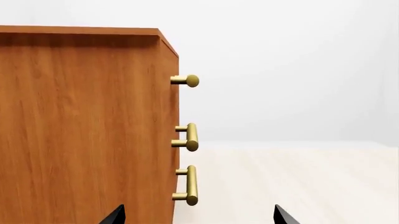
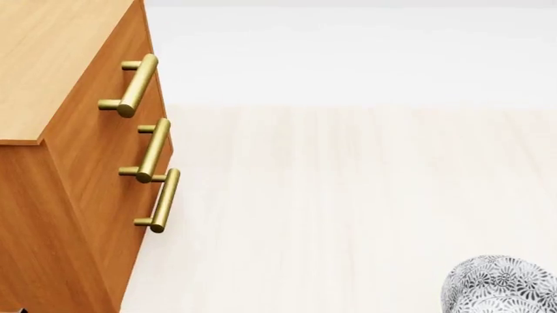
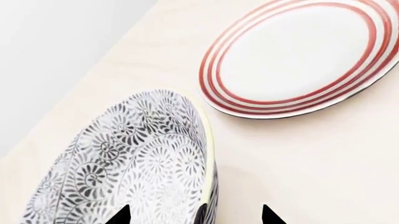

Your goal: Put the bowl on top of the cabinet.

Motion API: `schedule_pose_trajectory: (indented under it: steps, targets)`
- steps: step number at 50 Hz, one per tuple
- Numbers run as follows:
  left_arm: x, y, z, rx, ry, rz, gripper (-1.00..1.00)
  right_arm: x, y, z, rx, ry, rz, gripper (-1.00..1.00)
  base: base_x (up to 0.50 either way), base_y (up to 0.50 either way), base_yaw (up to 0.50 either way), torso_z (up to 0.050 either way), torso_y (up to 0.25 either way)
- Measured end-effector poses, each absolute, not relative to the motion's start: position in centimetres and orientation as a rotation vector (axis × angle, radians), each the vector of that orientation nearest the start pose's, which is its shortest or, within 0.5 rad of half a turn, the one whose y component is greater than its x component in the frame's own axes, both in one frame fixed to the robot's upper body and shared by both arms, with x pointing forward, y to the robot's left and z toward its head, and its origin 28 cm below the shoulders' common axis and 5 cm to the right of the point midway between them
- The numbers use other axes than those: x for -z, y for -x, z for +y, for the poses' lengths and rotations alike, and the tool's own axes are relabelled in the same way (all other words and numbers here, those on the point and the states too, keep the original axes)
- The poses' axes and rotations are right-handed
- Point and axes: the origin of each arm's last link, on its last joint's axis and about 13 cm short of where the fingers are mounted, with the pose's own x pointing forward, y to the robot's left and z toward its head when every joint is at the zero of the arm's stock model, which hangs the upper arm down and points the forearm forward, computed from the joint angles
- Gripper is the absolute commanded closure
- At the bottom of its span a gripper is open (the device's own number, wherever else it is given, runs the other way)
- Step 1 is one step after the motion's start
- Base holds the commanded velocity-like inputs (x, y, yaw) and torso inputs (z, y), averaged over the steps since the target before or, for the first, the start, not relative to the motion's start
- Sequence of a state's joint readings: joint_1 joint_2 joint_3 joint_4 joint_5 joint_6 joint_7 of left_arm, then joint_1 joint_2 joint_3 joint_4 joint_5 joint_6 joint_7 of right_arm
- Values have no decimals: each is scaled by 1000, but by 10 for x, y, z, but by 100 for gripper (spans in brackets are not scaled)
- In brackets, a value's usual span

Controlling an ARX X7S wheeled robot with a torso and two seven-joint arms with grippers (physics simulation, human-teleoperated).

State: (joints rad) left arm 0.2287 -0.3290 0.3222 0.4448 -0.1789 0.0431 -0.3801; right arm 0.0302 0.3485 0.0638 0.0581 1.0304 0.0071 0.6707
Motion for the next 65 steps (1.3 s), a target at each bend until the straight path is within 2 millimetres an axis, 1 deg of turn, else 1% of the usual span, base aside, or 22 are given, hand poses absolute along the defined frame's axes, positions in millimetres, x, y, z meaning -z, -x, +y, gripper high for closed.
schedule_pose_trajectory:
  steps: [10, 11, 17, 34, 43, 48, 65]
  targets:
    - [-59, -147, 196, 43, 14, -165, -100, -31, -221, -184, 714, -670, 217, -100, 0, 0, 0, 0, 0]
    - [-59, -147, 196, 43, 14, -165, -100, -31, -221, -184, 713, -669, 218, 100, 0, 0, 0, 0, 0]
    - [-59, -147, 196, 43, 15, -165, -100, -34, -223, -184, 701, -667, 203, 100, 0, 0, 0, 0, 0]
    - [-58, -148, 196, 43, 18, -161, -100, -31, -220, -187, 734, -661, 216, 100, 0, 0, 0, 0, 0]
    - [-58, -148, 196, 40, 18, -162, -100, -34, -214, -180, 718, -648, 192, 100, 0, 0, 0, 0, 0]
    - [-58, -147, 196, 39, 18, -163, -100, -42, -211, -173, 690, -614, 157, 100, 0, 0, 0, 0, 0]
    - [-61, -144, 198, 32, 23, -177, -100, -84, -211, -146, 567, -469, 40, 100, 0, 0, 0, 0, 0]
